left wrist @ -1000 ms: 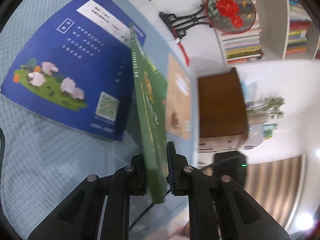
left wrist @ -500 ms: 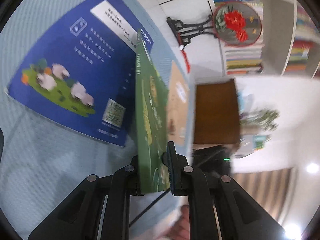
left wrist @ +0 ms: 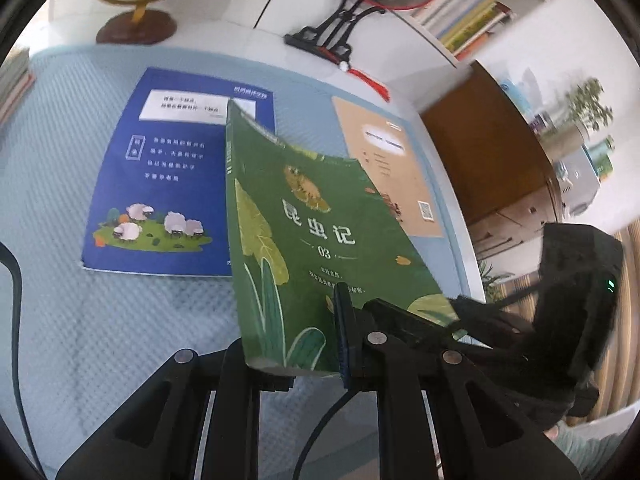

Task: Organize books
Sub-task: 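Carry the caterpillar-cover book to the book stack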

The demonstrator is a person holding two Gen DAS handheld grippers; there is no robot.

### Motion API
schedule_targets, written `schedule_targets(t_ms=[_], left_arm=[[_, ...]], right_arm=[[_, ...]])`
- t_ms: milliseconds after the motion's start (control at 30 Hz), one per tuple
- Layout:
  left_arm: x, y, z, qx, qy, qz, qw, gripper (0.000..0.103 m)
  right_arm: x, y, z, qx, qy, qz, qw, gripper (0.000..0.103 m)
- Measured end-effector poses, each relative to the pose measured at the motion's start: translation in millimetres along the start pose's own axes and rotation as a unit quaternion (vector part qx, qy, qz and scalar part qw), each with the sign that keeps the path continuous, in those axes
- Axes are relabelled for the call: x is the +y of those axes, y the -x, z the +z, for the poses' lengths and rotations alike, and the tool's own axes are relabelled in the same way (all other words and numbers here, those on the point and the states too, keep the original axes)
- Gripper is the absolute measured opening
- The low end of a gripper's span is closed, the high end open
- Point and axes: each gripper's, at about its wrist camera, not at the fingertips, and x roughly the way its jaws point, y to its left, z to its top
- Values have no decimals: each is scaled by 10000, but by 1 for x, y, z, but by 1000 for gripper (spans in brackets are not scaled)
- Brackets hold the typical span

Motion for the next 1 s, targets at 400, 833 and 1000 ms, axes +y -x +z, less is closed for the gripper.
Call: schedule_targets(t_ms=[400,833,1000], left_arm=[[36,89,6,-424,112,-316,9985,12],[160,217,26,-1320,285,484,9897,13],[214,238,40,-1301,395,600,9889,13]], right_arm=[[92,26,5,-546,758,-366,9949,38],[249,-29,56,-863,1258,477,9872,38],[305,-76,73,-719,1316,608,9868,38]])
